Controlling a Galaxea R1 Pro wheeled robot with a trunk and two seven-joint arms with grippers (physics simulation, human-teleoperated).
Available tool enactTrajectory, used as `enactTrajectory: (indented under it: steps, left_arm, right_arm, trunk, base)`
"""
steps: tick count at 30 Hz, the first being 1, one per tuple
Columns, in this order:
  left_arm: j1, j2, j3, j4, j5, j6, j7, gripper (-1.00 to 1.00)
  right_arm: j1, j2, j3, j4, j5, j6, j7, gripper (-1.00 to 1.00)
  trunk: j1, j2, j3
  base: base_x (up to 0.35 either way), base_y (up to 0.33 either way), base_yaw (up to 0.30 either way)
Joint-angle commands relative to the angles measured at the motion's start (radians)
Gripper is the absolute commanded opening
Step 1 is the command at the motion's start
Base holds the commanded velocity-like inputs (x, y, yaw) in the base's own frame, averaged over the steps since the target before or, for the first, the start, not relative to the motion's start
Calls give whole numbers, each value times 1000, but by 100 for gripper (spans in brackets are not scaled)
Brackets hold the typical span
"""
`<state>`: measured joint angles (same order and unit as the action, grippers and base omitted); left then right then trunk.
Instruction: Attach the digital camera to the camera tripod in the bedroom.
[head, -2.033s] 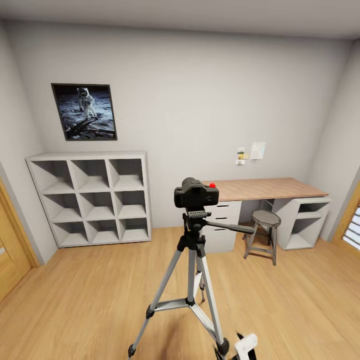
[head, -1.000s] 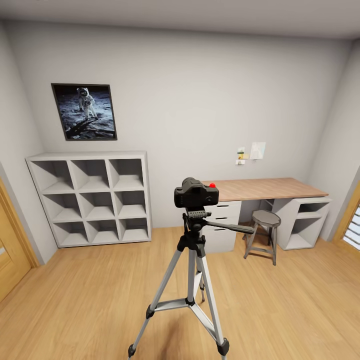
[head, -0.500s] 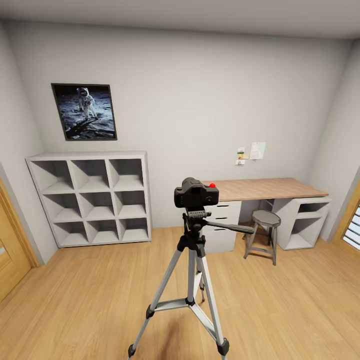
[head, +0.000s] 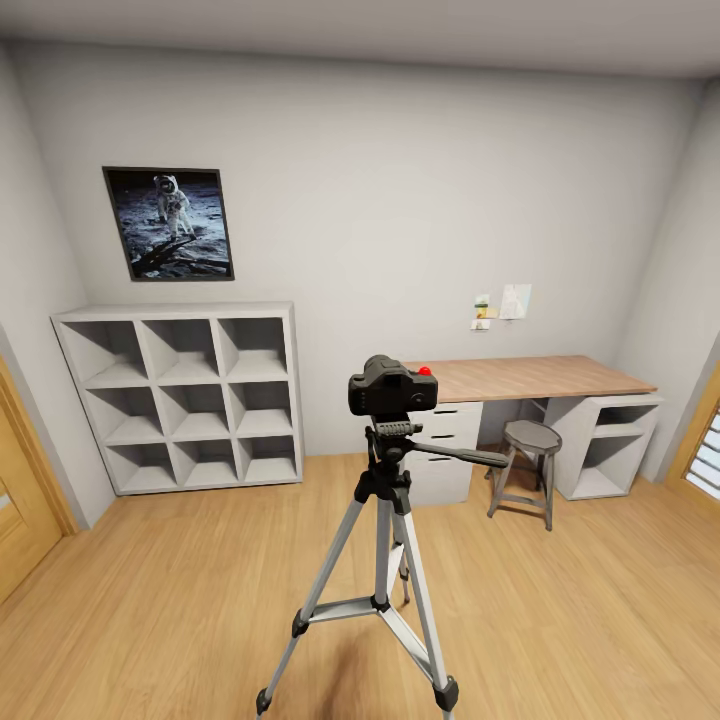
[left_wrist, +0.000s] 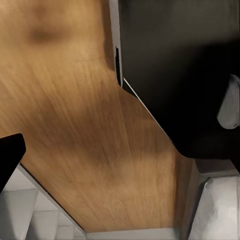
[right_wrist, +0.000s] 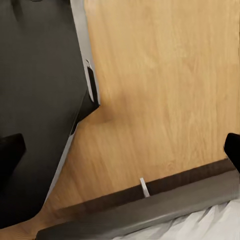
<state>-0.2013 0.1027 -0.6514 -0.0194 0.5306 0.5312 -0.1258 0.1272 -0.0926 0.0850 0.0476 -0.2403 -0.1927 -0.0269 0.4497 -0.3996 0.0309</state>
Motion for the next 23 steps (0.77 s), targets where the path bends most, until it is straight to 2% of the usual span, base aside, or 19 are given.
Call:
enactTrajectory:
  steps: [1,5,16,21,23]
  left_arm:
    - [0,0,-9,-2,6,5,-3,100]
    - [0,-3,-10,-3,5,3,-3,100]
    - [0,-7,-10,-5,5,1,-3,100]
    - [0,-23,-10,-7,5,1,-3,100]
    - [0,-37,-10,-7,5,1,-3,100]
  right_arm:
    - [0,1,8,-2,-8,-15,-1,100]
    - [0,2,8,-11,-8,-51,-1,100]
    - [0,2,9,-16,-8,-60,-1,100]
    - [0,2,9,-16,-8,-60,-1,100]
    - [0,2,9,-17,-8,-60,-1,100]
  trunk:
    - [0,0,0]
    - [0,0,0]
    - [0,0,0]
    - [0,0,0]
    - [0,0,0]
  base:
    - [0,0,0]
    - [0,0,0]
    - [0,0,0]
    - [0,0,0]
    - [0,0,0]
